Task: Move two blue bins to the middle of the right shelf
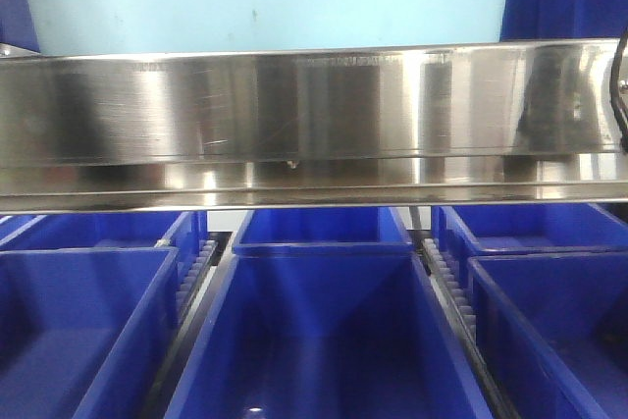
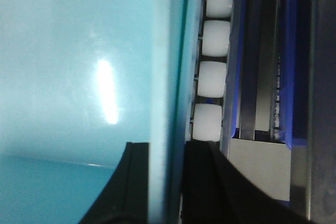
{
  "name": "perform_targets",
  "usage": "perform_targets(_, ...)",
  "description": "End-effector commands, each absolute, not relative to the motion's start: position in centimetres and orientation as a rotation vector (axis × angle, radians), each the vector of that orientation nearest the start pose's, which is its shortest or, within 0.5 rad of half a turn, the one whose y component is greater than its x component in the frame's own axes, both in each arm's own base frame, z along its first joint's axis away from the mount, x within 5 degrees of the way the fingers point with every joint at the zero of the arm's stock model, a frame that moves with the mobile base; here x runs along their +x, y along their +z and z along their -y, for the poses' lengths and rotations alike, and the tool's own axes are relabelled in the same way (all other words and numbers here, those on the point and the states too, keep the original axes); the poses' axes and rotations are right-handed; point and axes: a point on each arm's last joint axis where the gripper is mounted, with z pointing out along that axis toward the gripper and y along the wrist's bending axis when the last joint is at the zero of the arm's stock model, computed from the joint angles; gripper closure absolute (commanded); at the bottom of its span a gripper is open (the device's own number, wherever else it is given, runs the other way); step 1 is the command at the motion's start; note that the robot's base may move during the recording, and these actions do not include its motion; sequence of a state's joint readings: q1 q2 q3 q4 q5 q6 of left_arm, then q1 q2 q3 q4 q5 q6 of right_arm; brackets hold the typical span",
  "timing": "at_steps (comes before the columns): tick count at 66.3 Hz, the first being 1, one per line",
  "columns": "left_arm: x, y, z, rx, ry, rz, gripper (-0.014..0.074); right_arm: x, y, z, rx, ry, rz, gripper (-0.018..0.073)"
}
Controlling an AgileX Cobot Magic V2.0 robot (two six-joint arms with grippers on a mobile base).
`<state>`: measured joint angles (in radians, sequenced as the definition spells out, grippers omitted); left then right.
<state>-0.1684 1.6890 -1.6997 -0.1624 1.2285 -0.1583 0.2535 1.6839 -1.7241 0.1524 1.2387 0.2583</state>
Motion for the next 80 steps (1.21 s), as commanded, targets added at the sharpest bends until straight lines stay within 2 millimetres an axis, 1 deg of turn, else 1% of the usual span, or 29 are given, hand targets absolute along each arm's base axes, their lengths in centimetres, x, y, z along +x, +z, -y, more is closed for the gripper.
perform_targets(1, 34.7, 37.2, 7.8, -0.011, -0.375, -2.687, 0.0707, 34.1, 37.9, -10.2, 0.027, 0.39, -2.678, 0.0724)
perform_targets(13, 34.6, 37.4, 7.8, -0.005, -0.372, -2.684, 0.0707, 34.1, 37.9, -10.2, 0.023, 0.389, -2.674, 0.0725)
perform_targets(19, 34.3, 37.6, 8.0, 0.028, -0.311, -2.674, 0.0707, 34.2, 38.1, -10.2, 0.012, 0.383, -2.653, 0.0726)
perform_targets(26, 33.5, 38.5, 8.6, 0.069, -0.23, -2.643, 0.0707, 34.1, 38.8, -10.1, 0.013, 0.386, -2.6, 0.0726)
perform_targets(33, 33.0, 39.8, 9.1, 0.08, -0.21, -2.599, 0.0707, 33.8, 39.8, -9.9, -0.004, 0.356, -2.538, 0.0726)
perform_targets(39, 32.8, 41.4, 9.2, 0.065, -0.231, -2.546, 0.0707, 33.0, 41.0, -9.9, -0.032, 0.314, -2.478, 0.0726)
perform_targets(48, 32.4, 44.8, 9.0, 0.062, -0.241, -2.43, 0.0707, 31.7, 43.6, -10.0, -0.072, 0.282, -2.363, 0.0726)
perform_targets(59, 31.7, 48.0, 8.8, 0.07, -0.26, -2.315, 0.0707, 30.9, 47.3, -9.8, -0.081, 0.283, -2.224, 0.0726)
perform_targets(61, 31.5, 48.6, 8.7, 0.08, -0.26, -2.294, 0.0707, 30.7, 48.2, -9.7, -0.086, 0.285, -2.191, 0.0726)
perform_targets(69, 30.7, 51.0, 8.5, 0.128, -0.249, -2.2, 0.0707, 30.2, 50.6, -9.5, -0.12, 0.278, -2.096, 0.0726)
perform_targets(74, 30.4, 51.9, 8.4, 0.138, -0.249, -2.164, 0.0707, 29.8, 51.6, -9.4, -0.139, 0.274, -2.055, 0.0726)
perform_targets(80, 30.1, 52.6, 8.3, 0.137, -0.253, -2.137, 0.0707, 29.7, 52.3, -9.3, -0.136, 0.281, -2.02, 0.0726)
